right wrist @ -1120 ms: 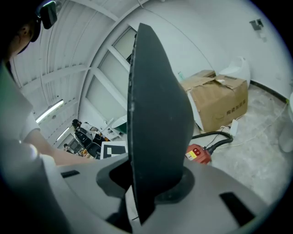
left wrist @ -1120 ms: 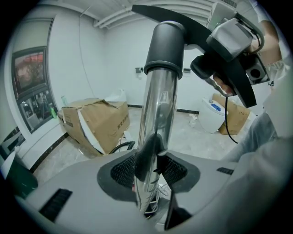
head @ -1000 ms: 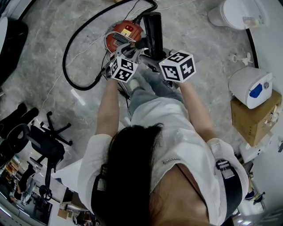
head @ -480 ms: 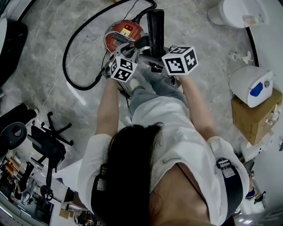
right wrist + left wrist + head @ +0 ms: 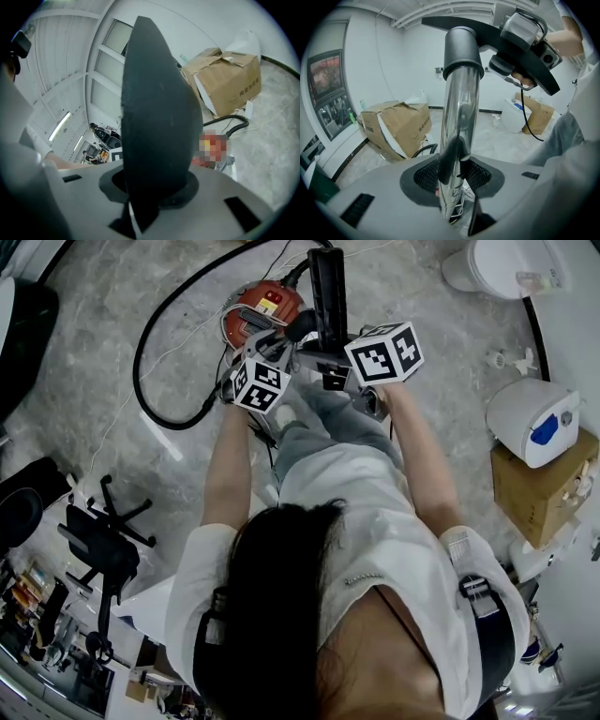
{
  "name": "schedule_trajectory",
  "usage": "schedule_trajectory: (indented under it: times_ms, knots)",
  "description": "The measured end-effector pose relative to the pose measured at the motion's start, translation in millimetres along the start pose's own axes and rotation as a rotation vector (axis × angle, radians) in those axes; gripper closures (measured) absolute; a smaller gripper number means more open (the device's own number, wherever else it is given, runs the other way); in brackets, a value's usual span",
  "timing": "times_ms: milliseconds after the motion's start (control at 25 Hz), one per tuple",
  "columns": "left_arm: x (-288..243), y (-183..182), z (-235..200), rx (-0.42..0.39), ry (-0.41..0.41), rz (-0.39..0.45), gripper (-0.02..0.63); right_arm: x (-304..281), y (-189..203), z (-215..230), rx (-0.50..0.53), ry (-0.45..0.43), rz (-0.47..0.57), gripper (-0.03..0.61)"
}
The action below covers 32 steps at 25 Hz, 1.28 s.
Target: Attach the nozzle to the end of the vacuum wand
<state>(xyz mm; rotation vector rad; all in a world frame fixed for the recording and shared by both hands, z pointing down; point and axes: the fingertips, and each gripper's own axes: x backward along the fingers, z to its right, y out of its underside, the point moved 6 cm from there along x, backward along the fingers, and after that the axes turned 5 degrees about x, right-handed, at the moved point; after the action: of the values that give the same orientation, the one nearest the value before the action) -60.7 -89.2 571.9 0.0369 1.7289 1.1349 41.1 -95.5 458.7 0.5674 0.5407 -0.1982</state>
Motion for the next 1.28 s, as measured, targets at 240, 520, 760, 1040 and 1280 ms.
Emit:
schedule_trajectory:
  times_ms: [240,520,760,1040,1280]
  knots:
    - [-1,1,1,-0.001,0.003,-0.011,0.471,-1,0,-1,0.004,0.019,-0.023,0.469]
    - [-6,0,1,-0.004,0.014,-0.018,0.471,0,4,2,0.005,0.051,0.034,0.468]
    - [-14,-2,2,-0.009,0.027,-0.03,0.471,3,1,7,0.008,0.114,0.038,0.463]
    - [-12,2,-5,0.011,0.024,-0.032,0.471,-6,6,6,-0.004,0.099,0.119,0.468]
    - [-16,-2,-6,0.006,0.02,-0.046,0.471,-8,7,5,0.072,0.152,0.124,0.471]
